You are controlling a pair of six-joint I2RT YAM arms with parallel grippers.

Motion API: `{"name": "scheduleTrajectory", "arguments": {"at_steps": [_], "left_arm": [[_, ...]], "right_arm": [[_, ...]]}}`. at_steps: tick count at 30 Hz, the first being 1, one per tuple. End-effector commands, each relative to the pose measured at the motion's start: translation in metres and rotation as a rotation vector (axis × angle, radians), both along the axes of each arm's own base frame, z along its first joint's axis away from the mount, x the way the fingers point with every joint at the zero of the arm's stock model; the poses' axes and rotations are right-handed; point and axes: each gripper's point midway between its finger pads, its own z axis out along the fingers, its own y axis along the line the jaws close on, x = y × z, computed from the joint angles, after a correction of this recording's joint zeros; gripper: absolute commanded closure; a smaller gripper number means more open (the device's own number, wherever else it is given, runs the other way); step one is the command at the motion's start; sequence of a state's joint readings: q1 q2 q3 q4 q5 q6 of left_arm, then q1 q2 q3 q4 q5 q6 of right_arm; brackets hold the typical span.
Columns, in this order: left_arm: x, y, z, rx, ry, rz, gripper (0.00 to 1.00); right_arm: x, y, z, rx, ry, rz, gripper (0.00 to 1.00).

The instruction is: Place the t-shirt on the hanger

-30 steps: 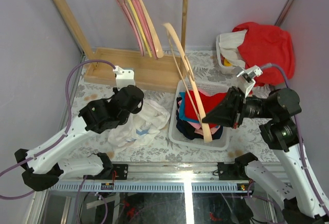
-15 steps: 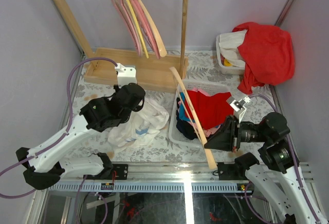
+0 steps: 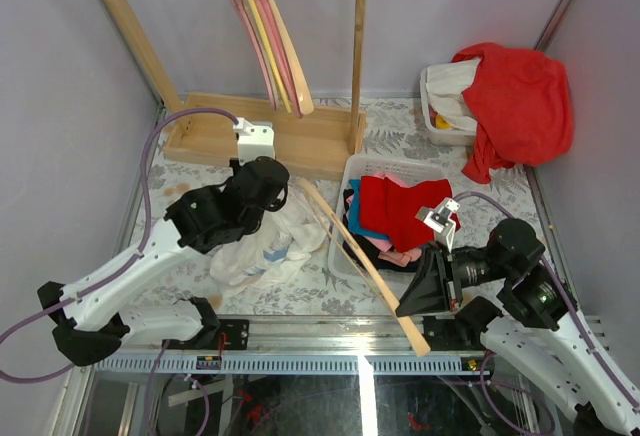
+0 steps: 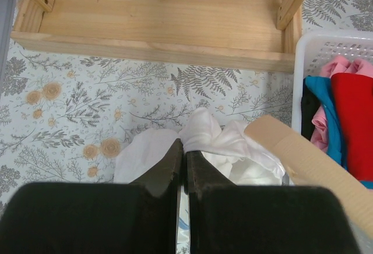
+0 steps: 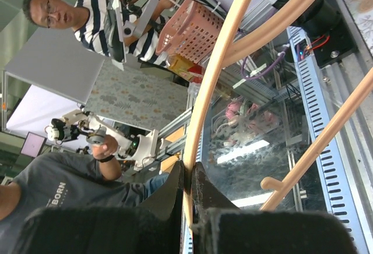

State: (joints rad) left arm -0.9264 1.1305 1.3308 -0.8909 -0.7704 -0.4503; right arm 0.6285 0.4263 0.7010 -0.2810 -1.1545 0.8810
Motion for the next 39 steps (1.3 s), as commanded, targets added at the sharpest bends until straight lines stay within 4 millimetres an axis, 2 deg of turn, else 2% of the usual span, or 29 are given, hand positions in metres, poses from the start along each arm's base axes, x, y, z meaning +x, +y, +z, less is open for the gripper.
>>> {"name": "scheduleTrajectory", "arguments": {"at_steps": [1, 4, 12, 15, 21, 25, 32, 39], "left_arm": [[0.018, -0.006, 0.007, -0.027, -0.064, 0.029, 1.0], [0.022, -0.008, 0.007, -0.021, -0.065, 0.039, 1.0], [0.036, -0.004, -0.003, 0.001, -0.047, 0.069, 1.0], [0.037, -0.004, 0.001, -0.012, -0.055, 0.063, 1.0], [0.027, -0.013, 0.015, -0.086, -0.072, -0.031, 1.0], [0.017, -0.02, 0.03, -0.147, -0.084, -0.11, 1.0], [0.002, -0.037, 0.042, -0.169, -0.094, -0.226, 1.0], [-0.011, -0.052, 0.053, -0.162, -0.126, -0.3, 1.0]], "right_arm": [[-0.035, -0.016, 0.013, -0.06, 0.186, 0.156, 1.0], [-0.037, -0.015, 0.009, -0.073, 0.201, 0.176, 1.0], [-0.041, -0.017, 0.017, -0.074, 0.178, 0.186, 1.0], [-0.04, -0.016, 0.015, -0.076, 0.18, 0.186, 1.0], [-0.032, -0.009, 0.003, -0.094, 0.206, 0.174, 1.0], [-0.022, 0.0, 0.004, -0.087, 0.208, 0.168, 1.0], [0.002, 0.021, 0.005, -0.069, 0.212, 0.184, 1.0], [0.009, 0.03, 0.024, 0.014, 0.226, 0.234, 1.0]]}}
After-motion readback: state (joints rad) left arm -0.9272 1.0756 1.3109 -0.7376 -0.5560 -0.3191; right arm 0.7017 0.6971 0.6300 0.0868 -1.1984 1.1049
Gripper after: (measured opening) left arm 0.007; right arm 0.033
